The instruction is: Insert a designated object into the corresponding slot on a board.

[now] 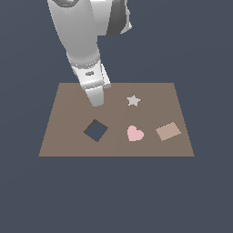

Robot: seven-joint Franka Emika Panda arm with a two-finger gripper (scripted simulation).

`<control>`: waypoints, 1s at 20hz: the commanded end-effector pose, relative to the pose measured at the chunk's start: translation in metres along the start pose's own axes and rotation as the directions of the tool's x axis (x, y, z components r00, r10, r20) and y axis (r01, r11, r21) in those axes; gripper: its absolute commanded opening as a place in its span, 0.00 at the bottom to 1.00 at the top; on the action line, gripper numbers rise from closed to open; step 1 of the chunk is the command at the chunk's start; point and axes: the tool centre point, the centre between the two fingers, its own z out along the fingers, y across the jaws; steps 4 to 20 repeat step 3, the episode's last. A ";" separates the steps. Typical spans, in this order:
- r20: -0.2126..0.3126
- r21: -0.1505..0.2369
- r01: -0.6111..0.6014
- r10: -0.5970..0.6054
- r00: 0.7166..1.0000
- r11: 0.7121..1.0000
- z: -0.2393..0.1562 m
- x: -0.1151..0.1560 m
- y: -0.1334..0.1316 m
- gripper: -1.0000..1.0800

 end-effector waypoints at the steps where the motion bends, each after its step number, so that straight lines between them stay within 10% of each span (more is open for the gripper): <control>1: 0.000 0.000 0.000 0.000 1.000 1.000 0.000 0.000 0.000 0.96; 20: 0.000 0.000 0.000 0.000 1.000 1.000 0.000 0.000 0.000 0.96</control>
